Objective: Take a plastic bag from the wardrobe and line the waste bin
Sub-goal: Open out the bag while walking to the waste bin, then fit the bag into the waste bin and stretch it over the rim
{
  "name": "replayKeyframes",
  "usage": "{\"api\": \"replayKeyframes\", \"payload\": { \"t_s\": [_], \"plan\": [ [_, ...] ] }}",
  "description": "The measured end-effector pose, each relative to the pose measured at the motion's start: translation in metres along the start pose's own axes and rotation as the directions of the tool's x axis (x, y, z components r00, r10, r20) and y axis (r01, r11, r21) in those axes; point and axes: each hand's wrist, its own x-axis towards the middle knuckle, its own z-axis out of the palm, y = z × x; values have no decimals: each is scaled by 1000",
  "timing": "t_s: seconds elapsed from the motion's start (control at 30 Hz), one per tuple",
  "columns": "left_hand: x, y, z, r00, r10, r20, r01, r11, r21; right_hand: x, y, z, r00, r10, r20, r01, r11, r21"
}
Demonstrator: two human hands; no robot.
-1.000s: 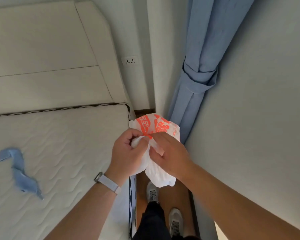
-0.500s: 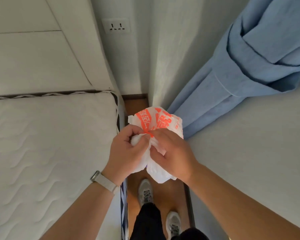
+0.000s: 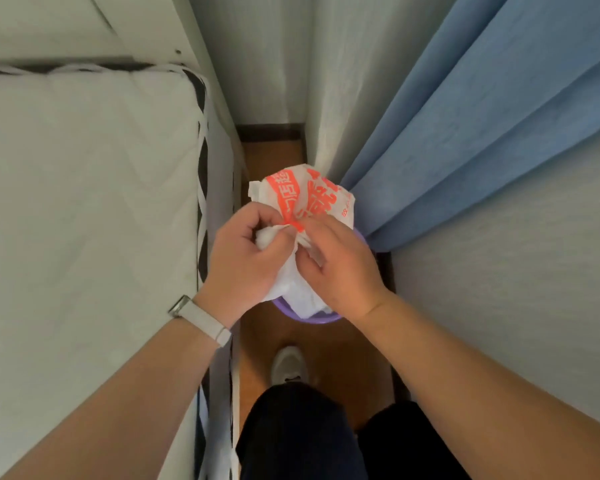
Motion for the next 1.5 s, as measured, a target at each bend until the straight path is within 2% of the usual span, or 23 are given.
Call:
{"api": "replayKeyframes", "payload": {
  "t_s": [0.2,0.37,0.5,0.63,0.73,0.9,1.17,1.3,1.5],
  "plan": [
    [0,-65,18,993,98,69,-102,993,58,-6,59,60,997,-33,-75,28,998,-60],
    [2,-94,37,962,157,222,-179,981,81,-20,101,89,981,-73,-182,63,996,-60],
    [2,-104,48,938,151,312,-211,963,166,-39,121,99,952,-94,-292,94,995,-16],
    [-6,-106,50,923,173,345,-252,947,200,-60,126,106,947,-82,-309,106,992,62],
    [-11,-104,44,885,156,438,-270,940,211,-70,124,112,936,-110,-333,138,989,61],
    [-3,-109,46,827,36,561,-246,921,303,-87,135,126,961,-50,-273,92,985,144],
    [12,-147,80,815,-24,579,-249,888,386,-80,180,141,986,131,-104,-117,984,135],
    [23,-173,93,832,-12,554,-304,825,476,-74,199,150,985,155,-74,-152,987,44],
    [23,-203,96,804,-132,580,-306,745,593,-69,213,159,990,142,22,-139,985,-99]
  ]
}}
